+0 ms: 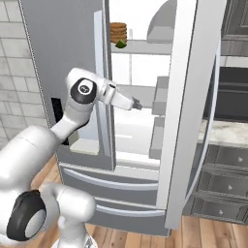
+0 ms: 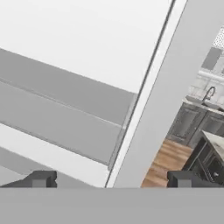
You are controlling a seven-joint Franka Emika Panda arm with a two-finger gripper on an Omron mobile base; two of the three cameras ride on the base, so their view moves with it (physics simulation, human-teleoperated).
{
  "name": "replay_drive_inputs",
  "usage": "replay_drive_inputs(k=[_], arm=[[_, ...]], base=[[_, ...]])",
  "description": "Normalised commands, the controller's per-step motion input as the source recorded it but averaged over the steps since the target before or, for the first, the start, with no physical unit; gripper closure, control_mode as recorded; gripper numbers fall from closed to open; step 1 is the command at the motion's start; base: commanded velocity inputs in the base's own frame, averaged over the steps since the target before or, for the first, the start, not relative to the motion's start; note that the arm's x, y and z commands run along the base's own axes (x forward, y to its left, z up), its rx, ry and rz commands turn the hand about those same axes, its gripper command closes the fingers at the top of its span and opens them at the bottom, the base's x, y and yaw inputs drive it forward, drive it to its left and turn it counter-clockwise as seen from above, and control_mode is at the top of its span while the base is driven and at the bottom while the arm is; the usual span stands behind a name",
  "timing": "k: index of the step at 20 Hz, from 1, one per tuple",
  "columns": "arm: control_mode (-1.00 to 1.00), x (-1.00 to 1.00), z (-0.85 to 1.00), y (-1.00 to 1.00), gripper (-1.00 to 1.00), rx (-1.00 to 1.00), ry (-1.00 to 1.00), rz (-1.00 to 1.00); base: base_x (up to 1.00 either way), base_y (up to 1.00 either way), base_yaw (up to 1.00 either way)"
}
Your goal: Take the lemon wedge from the fridge and place it on the plate with fish on the dining counter.
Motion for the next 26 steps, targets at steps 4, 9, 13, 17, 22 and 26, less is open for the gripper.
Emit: replay_drive_inputs(k=[4,9,13,17,22,26], arm=[[-1.00,-0.23,0.00,1.00,-1.00,-0.01,0.02,0.45],[-1.00,0.00,0.00,0.98,-1.00,0.00,0.07,0.64],[-1.00,0.01,0.04,0.91,-1.00,0.02,0.02,0.67],[-1.00,0.35,0.29,0.71,-1.00,0.22,0.04,0.56],[-1.00,0.35,0.08,0.15,-1.00,0.38,-0.04,0.19],[-1.00,0.15,-0.03,0.03,-1.00,0.01,-0.03,0.00]], base=[[0.00,0.00,0.00],[0.00,0.00,0.00],[0.00,0.00,0.00],[0.00,0.00,0.00],[0.00,0.00,0.00],[0.00,0.00,0.00]])
